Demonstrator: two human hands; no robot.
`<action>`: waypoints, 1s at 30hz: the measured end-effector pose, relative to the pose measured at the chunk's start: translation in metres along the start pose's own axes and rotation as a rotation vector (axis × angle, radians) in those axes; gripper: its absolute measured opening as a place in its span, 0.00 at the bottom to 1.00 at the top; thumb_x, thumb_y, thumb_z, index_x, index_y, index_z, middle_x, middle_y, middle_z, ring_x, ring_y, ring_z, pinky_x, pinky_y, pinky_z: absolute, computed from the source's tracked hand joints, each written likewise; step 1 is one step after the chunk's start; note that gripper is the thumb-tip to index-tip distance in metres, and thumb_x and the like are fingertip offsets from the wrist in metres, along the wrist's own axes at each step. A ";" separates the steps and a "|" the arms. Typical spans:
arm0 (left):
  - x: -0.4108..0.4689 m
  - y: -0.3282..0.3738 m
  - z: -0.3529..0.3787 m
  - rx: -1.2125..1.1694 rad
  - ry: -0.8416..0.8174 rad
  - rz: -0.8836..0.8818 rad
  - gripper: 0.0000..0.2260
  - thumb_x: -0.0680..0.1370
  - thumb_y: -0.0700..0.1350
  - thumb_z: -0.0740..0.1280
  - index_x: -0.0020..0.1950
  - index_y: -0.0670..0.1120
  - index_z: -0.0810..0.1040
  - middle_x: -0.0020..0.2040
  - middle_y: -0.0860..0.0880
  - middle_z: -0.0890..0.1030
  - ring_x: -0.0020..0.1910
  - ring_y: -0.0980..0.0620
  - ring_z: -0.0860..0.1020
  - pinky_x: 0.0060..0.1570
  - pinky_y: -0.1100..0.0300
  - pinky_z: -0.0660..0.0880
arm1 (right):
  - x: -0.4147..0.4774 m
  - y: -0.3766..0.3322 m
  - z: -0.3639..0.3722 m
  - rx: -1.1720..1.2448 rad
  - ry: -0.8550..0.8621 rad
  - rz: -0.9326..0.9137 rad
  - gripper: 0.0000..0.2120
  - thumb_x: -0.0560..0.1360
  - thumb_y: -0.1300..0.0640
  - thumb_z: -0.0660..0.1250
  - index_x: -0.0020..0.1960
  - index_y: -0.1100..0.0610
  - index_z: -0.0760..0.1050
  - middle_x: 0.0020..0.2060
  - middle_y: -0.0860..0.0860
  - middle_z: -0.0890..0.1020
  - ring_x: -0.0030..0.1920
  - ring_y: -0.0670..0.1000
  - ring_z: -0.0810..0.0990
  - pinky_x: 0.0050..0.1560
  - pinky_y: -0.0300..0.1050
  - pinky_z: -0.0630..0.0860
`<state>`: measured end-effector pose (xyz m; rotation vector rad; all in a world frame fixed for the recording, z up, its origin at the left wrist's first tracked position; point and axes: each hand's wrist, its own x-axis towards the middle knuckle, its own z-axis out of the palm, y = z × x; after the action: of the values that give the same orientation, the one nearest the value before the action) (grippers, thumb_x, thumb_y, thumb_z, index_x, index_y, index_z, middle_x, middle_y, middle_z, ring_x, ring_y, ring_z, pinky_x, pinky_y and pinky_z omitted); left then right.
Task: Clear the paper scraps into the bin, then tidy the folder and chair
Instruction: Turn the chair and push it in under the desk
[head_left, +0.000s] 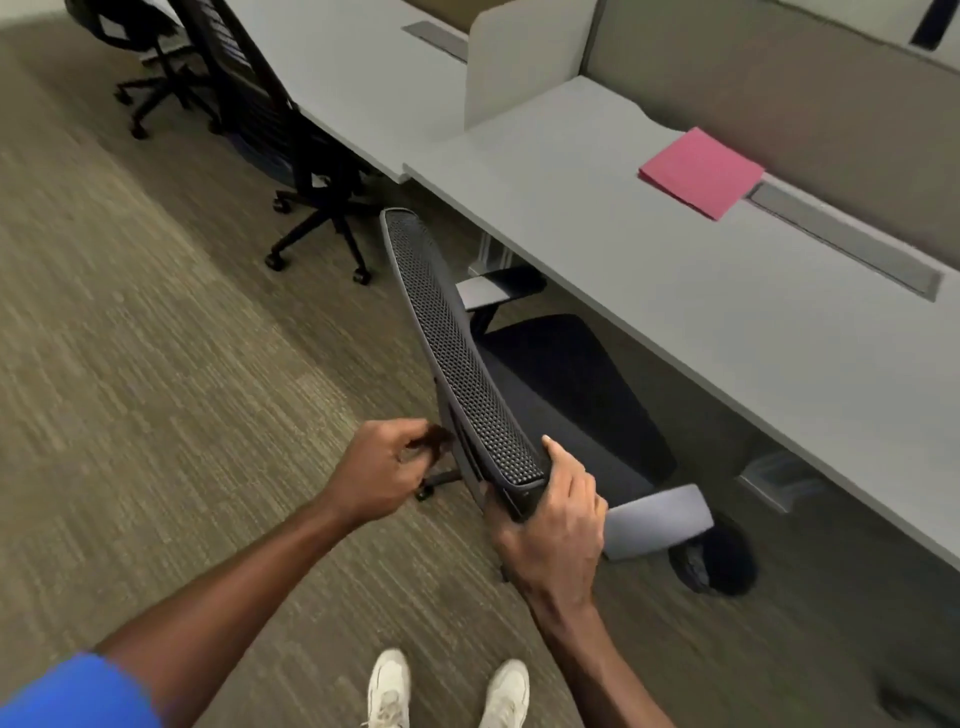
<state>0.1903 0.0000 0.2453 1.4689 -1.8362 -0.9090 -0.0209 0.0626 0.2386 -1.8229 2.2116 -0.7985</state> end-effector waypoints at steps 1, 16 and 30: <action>0.007 -0.001 -0.012 0.076 0.061 0.051 0.07 0.80 0.40 0.74 0.56 0.46 0.90 0.49 0.54 0.90 0.48 0.54 0.88 0.51 0.54 0.84 | -0.001 -0.008 -0.006 0.004 0.053 -0.013 0.40 0.69 0.37 0.75 0.75 0.53 0.72 0.66 0.49 0.80 0.66 0.53 0.79 0.63 0.54 0.76; 0.120 -0.039 -0.094 0.451 0.178 0.249 0.39 0.75 0.72 0.65 0.78 0.49 0.72 0.74 0.42 0.68 0.77 0.39 0.68 0.76 0.44 0.70 | 0.000 -0.034 -0.020 -0.458 0.073 0.049 0.33 0.83 0.30 0.53 0.73 0.54 0.73 0.51 0.55 0.81 0.50 0.59 0.77 0.52 0.58 0.72; 0.151 -0.033 -0.033 0.374 0.069 0.291 0.41 0.78 0.76 0.59 0.86 0.57 0.58 0.88 0.53 0.38 0.88 0.44 0.36 0.77 0.41 0.55 | 0.013 0.027 -0.046 -0.472 0.173 0.135 0.30 0.80 0.32 0.59 0.76 0.46 0.71 0.60 0.50 0.80 0.61 0.57 0.77 0.66 0.61 0.70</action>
<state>0.2052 -0.1571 0.2436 1.3695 -2.1779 -0.3844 -0.0679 0.0668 0.2672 -1.8136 2.7896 -0.4464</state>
